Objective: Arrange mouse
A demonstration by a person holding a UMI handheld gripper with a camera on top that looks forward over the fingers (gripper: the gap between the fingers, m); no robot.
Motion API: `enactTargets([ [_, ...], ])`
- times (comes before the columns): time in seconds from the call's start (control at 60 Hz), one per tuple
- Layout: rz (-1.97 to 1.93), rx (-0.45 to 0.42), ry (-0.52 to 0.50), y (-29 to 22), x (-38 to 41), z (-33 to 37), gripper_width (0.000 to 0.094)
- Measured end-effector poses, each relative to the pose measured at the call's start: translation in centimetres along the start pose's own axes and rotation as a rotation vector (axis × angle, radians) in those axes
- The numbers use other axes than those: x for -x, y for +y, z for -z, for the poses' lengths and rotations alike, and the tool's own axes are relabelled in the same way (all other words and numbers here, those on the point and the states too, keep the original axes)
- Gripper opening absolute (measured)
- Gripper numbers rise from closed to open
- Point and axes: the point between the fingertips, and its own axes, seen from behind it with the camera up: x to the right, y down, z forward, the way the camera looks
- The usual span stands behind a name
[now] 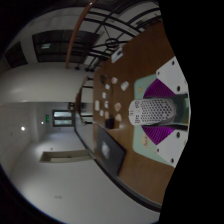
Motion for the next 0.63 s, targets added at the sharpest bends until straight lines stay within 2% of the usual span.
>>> enactTargets([
  [0.15,0.029,0.106,0.035,5.0,1.0,-2.2,0.0351],
  [0.2,0.046,0.082,0.042,4.6,0.9,-2.0,0.0376],
  [0.3,0.034,0.114,0.018,5.0,0.9,-2.3,0.0498],
  [0.367,0.076,0.141,-0.042,5.0,1.3,-1.2,0.058],
  [0.483,0.176,0.109,-0.142,3.7,0.8,2.5,0.077],
  [0.533,0.214,0.093,-0.155,3.3,-0.3,4.5,0.0804],
  [0.633,0.239,0.074,-0.182,3.0,-2.8,8.0,0.0813],
])
